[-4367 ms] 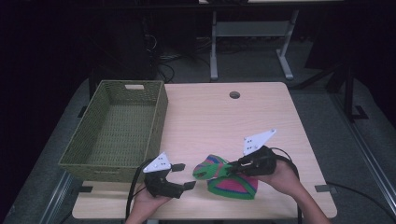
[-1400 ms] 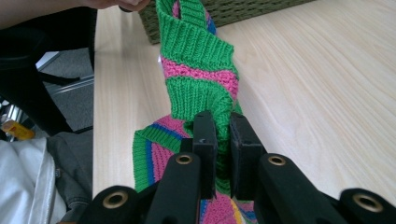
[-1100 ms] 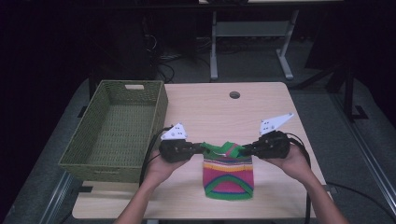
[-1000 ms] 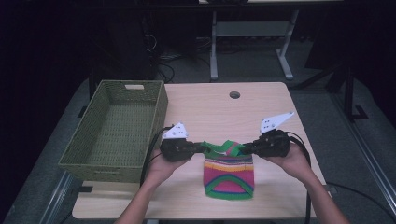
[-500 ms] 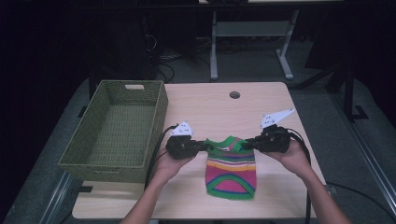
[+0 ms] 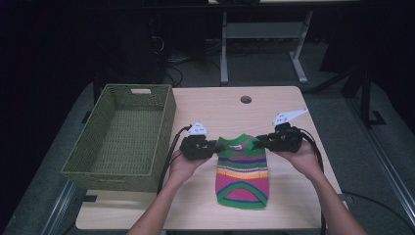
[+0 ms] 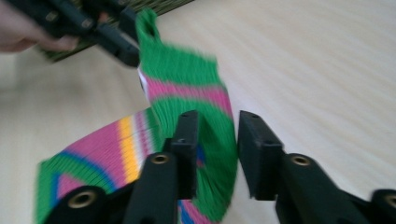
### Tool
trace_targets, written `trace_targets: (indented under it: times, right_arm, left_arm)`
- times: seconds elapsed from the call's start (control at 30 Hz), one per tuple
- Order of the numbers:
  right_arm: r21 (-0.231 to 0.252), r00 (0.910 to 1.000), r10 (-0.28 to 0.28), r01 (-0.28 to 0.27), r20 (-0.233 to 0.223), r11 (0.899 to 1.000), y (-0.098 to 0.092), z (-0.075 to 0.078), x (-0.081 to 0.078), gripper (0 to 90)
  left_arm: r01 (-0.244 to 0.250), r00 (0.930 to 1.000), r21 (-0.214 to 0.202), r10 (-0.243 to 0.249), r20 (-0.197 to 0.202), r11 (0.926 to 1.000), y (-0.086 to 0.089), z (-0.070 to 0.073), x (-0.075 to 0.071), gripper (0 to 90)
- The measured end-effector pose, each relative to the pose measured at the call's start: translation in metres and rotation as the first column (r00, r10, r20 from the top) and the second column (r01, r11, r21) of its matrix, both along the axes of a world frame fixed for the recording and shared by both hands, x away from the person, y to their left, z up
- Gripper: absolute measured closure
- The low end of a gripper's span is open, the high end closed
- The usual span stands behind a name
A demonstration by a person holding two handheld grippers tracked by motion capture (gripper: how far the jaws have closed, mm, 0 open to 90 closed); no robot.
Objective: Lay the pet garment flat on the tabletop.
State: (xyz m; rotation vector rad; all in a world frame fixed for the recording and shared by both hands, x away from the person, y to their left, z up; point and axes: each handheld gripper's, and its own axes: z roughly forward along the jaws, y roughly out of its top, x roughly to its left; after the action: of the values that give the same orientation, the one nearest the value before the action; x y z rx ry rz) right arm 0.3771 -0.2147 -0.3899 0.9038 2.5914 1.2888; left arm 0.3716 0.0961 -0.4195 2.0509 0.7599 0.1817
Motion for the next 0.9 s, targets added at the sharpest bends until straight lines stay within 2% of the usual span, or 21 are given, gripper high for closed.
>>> trace_targets:
  times: [0.1,0.17,0.23,0.3,0.57,0.77,0.9]
  right_arm:
    - [0.001,0.9982,-0.057,0.057,0.017,0.998,-0.002,0.001,0.007,57.1]
    - [0.001,0.9973,-0.071,0.071,0.015,0.997,-0.006,0.000,0.009,54.4]
    - [-0.018,0.9966,-0.082,0.082,-0.007,0.996,-0.009,-0.002,0.009,51.8]
    - [-0.022,0.9961,-0.080,0.079,-0.038,0.997,-0.013,-0.005,0.008,50.0]
    - [-0.056,0.9951,-0.060,0.055,-0.079,0.997,-0.018,-0.018,0.000,48.7]
    - [-0.048,0.9947,-0.055,0.051,-0.086,0.998,-0.019,-0.022,-0.001,49.1]
    - [-0.059,0.9936,-0.044,0.038,-0.104,0.998,-0.018,-0.028,-0.004,51.6]
  left_arm:
    - [-0.049,0.9986,-0.020,0.049,-0.019,0.9986,-0.001,0.000,0.006,56.2]
    - [-0.049,0.9985,-0.021,0.049,-0.023,0.9986,-0.001,-0.001,0.006,54.4]
    - [-0.039,0.9989,-0.005,0.039,-0.027,0.9992,-0.003,-0.002,0.004,53.7]
    - [-0.033,0.9992,-0.007,0.033,-0.024,0.9994,-0.003,-0.004,0.003,52.7]
    - [-0.007,0.9987,0.002,0.007,-0.051,1.0000,-0.004,-0.011,-0.004,52.0]
    - [-0.006,0.9982,-0.034,0.004,-0.061,0.9994,-0.004,-0.009,-0.008,48.4]
    - [0.000,0.9983,-0.033,-0.002,-0.059,0.9995,-0.005,-0.009,-0.011,48.3]
